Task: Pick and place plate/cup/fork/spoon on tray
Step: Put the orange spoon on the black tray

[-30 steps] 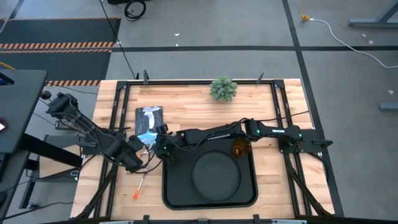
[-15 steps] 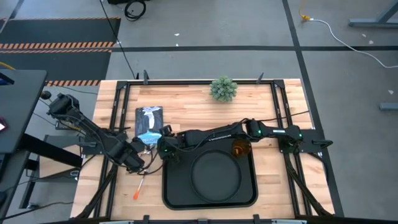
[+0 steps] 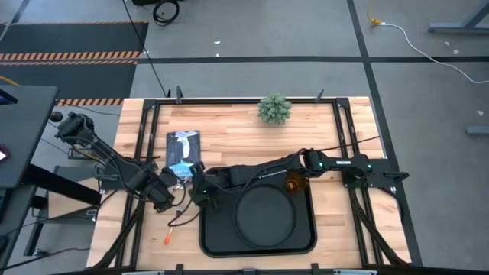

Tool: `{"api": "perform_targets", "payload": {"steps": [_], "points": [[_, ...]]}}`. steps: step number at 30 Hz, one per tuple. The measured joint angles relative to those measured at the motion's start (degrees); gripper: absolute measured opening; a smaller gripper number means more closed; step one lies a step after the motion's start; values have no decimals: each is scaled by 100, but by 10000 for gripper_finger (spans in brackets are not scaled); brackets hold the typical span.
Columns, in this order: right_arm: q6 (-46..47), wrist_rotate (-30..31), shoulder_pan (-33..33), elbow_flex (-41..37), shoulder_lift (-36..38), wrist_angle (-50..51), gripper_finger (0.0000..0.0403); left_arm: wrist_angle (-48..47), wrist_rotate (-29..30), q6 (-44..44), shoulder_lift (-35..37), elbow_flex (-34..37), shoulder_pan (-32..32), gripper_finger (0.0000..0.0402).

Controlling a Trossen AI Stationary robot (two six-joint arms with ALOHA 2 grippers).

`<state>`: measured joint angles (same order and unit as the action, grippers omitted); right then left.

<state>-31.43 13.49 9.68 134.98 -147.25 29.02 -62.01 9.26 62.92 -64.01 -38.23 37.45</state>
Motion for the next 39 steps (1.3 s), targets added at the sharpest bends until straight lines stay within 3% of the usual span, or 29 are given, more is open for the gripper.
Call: {"api": "perform_targets", "payload": {"steps": [5,14,24,32,39], "points": [[82,-414,8,4,45,-224,189,445,-59,315,-7,326,0,12],[167,-296,114,2,46,23,176,700,-32,826,-9,776,-37,11],[97,-202,187,2,235,59,174,1178,-34,998,-30,791,-166,11],[75,-272,187,2,416,160,174,1390,-196,975,-623,771,-201,12],[45,-312,187,0,456,183,174,1994,-280,837,-726,773,-202,64]]}}
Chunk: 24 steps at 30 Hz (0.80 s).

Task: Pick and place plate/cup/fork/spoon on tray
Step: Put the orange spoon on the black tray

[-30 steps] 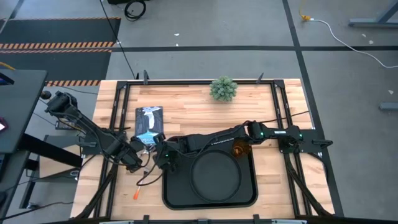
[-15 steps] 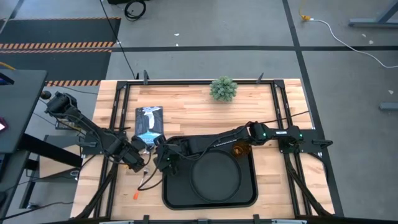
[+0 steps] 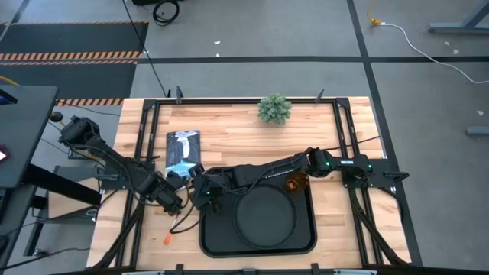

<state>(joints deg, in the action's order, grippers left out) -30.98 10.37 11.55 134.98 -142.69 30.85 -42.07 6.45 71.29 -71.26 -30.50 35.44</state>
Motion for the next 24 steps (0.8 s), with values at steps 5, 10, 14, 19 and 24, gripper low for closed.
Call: {"api": "perform_targets", "payload": {"steps": [5,10,14,19,24], "points": [[-6,0,14,0,0,-7,174,550,-271,-217,-32,28,-23,111],[-40,0,33,0,54,3,174,1119,-232,-461,-22,28,-63,125],[-34,4,28,0,121,49,174,1224,-116,-589,-22,28,-63,122],[14,2,27,0,126,203,174,886,-229,-608,19,24,-61,113],[10,-179,26,0,127,284,174,876,-98,-920,346,-157,74,94]]}}
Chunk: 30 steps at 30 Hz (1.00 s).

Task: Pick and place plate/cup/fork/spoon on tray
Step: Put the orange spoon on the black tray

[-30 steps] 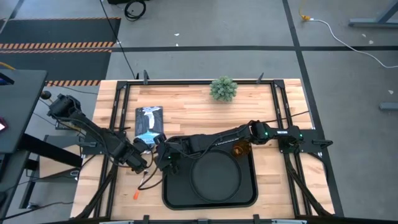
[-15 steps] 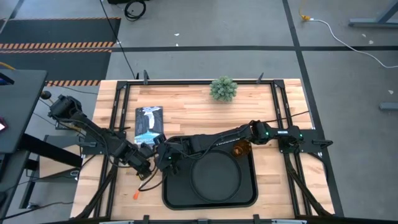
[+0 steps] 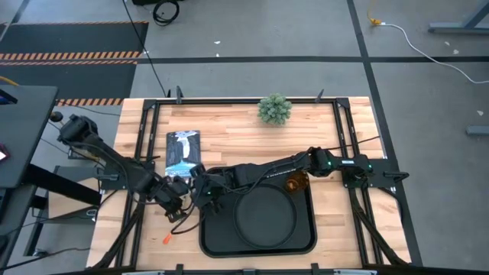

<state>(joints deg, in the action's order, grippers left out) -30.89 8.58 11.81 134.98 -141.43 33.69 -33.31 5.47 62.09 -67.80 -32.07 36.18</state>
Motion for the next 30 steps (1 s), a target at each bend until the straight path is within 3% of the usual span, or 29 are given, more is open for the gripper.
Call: {"api": "perform_targets", "payload": {"steps": [7,16,23,30], "points": [[65,-789,4,0,0,0,174,-630,446,-258,800,-388,442,67],[132,-665,2,-234,10,-452,174,-979,1162,-158,2074,-429,657,37],[134,-660,2,-234,2,-968,174,-986,1416,-473,2978,-429,639,18],[88,-848,-77,-223,-108,-1658,174,-946,2286,-1192,3791,-936,639,7]]}}
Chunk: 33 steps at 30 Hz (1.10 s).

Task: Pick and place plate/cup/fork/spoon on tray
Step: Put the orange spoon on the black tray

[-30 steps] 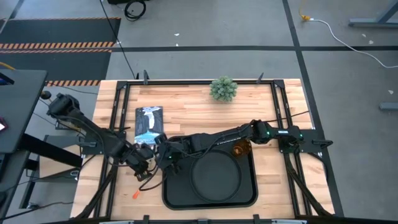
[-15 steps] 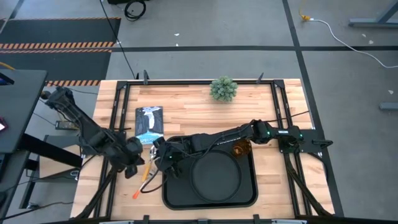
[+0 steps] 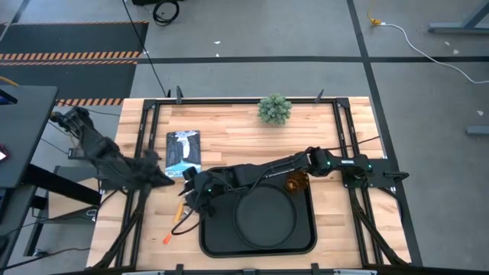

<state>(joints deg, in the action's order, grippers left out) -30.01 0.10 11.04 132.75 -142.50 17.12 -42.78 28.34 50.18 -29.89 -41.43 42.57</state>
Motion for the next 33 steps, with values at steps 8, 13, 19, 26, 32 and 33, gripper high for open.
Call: {"api": "perform_targets", "payload": {"steps": [8,13,19,26,32,33], "points": [[123,-159,-113,-11,-461,-374,174,13,1139,-900,306,-972,0,10],[549,-290,-165,-11,-640,-605,172,11,1591,-1281,295,-1309,0,11],[649,-24,-206,-11,-649,-191,166,-64,1948,-1325,289,-1374,0,11],[930,230,-456,-11,-649,137,165,-759,1802,-366,3,-1194,0,11],[950,636,-365,-11,-422,935,165,-1938,807,921,-291,-998,0,11],[950,681,-355,-11,-360,1124,165,-2127,568,1156,-337,-983,7,11]]}}
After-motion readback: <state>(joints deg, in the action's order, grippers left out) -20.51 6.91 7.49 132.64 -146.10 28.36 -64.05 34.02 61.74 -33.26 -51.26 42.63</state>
